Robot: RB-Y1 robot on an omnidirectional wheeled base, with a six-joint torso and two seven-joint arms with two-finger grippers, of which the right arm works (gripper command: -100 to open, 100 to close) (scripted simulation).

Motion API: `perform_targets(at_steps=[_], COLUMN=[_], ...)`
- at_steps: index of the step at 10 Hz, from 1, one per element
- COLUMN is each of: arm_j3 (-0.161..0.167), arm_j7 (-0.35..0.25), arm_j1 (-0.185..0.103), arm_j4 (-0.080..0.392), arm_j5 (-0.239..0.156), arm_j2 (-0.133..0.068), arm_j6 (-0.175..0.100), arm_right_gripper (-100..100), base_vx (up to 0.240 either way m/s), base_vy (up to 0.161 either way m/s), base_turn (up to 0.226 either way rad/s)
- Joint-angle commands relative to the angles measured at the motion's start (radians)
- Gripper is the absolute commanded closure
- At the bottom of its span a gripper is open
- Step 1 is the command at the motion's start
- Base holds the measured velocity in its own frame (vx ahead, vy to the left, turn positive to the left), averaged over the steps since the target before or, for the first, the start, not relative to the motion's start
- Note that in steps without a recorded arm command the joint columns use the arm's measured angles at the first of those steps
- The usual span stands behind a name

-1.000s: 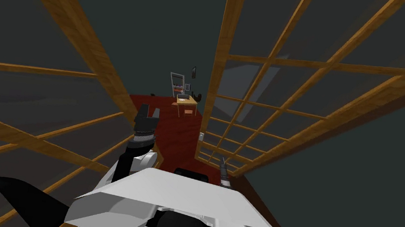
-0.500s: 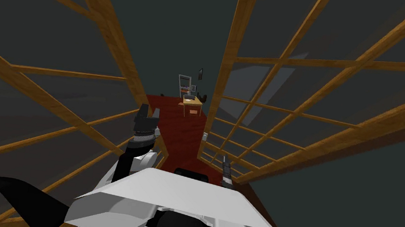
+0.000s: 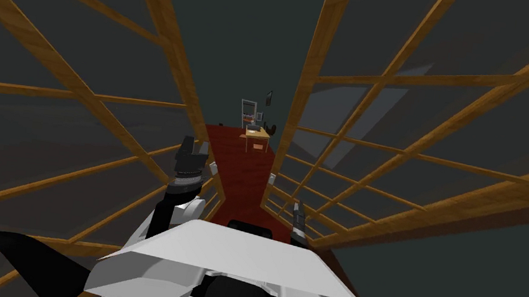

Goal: Push the door open

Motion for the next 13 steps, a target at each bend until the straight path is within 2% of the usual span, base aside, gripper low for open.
perform_targets(at_steps=[1,2,13], arm_j3=[-0.012,-0.012,-0.087], arm_j7=[-0.05,-0.055,-0.373], arm_j1=[-0.021,-0.021,-0.132], arm_j4=[0.028,0.028,0.111], arm_j5=[-0.041,-0.041,-0.307], arm_j2=[0.002,0.002,0.026], arm_j6=[-0.011,-0.011,-0.026], arm_right_gripper=[-100,-100,-100], base_vx=[-0.043,-0.025,-0.041], base_vy=[-0.006,-0.003,0.003], base_turn=[0.18,0.043,0.203])
